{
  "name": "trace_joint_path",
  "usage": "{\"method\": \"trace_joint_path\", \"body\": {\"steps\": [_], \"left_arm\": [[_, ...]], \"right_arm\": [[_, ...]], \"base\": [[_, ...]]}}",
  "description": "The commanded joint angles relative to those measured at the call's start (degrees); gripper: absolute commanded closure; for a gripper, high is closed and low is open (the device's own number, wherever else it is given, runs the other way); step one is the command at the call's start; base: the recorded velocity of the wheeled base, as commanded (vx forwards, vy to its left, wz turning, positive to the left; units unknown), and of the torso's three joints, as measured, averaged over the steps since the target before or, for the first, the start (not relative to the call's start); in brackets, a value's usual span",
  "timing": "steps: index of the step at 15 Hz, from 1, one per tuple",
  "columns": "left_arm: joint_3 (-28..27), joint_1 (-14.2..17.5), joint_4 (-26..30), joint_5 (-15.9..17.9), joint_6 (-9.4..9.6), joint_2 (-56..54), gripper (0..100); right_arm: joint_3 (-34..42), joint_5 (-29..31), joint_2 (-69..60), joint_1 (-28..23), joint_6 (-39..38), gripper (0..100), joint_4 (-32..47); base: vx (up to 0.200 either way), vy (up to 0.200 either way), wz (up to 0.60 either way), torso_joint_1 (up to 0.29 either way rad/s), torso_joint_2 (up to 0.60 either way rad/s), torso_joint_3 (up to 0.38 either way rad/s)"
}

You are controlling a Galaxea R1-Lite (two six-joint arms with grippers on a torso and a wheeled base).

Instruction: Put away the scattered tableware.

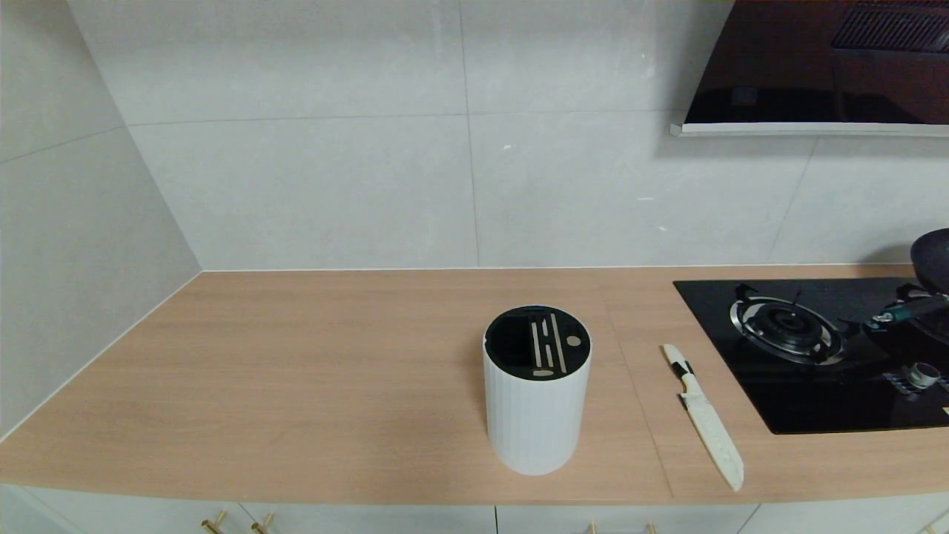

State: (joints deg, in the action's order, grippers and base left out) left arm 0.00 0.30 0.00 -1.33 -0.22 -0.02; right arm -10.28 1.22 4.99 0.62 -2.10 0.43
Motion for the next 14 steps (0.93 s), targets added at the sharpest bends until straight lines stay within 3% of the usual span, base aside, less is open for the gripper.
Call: {"method": "trace_joint_path", "body": {"steps": [1, 4, 6, 9, 14], "left_arm": [[0.00, 0.05, 0.00, 0.01, -0.04, 0.02, 0], [0.00, 0.05, 0.00, 0.01, -0.04, 0.02, 0], [0.00, 0.05, 0.00, 0.01, 0.04, 0.02, 0], [0.00, 0.05, 0.00, 0.01, -0.04, 0.02, 0], [0.00, 0.05, 0.00, 0.01, -0.04, 0.02, 0]], "right_arm": [[-8.44, -2.45, 17.69, 0.43, 0.78, 0, -0.25], [-12.66, -7.37, 36.85, 1.93, 0.69, 0, -0.25], [-14.42, -5.61, 48.01, 9.49, 0.43, 0, -0.34], [-19.08, -1.39, 62.34, 14.32, 0.69, 0, -0.95], [-21.80, 1.07, 85.98, 14.32, 0.69, 0, -17.30]], "base": [[0.000, 0.000, 0.00, 0.000, 0.00, 0.000], [0.000, 0.000, 0.00, 0.000, 0.00, 0.000], [0.000, 0.000, 0.00, 0.000, 0.00, 0.000], [0.000, 0.000, 0.00, 0.000, 0.00, 0.000], [0.000, 0.000, 0.00, 0.000, 0.00, 0.000]]}}
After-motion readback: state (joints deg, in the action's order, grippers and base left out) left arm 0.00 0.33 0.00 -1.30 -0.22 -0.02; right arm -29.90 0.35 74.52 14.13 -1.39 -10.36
